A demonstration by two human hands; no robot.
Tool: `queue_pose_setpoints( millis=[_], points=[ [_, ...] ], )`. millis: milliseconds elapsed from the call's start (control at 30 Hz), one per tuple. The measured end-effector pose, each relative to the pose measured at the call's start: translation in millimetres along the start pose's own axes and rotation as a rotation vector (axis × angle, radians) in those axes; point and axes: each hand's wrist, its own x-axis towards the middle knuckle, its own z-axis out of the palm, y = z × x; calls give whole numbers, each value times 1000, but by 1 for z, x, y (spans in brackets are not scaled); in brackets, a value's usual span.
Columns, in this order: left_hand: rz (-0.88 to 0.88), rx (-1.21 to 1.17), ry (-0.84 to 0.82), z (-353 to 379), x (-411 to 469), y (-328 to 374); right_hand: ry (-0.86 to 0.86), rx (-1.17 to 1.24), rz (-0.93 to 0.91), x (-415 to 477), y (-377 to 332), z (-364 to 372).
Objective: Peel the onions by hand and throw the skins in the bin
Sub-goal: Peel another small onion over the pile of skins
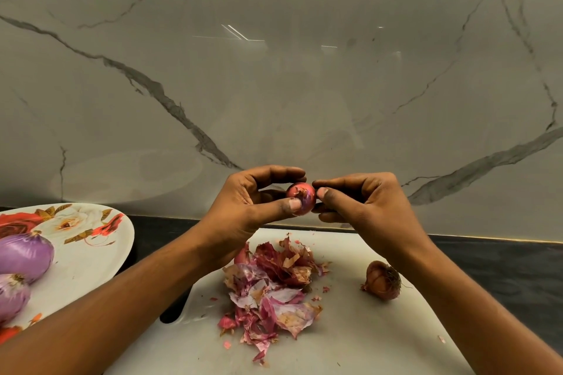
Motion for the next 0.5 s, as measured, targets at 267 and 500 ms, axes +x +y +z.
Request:
queue_pose_setpoints(
  millis=[267,500],
  points=[
    [34,156,69,2,-1,-2,30,-249,-176,-5,2,3],
    [60,251,94,3,-1,-1,42,-284,-169,-5,2,4]
  ],
)
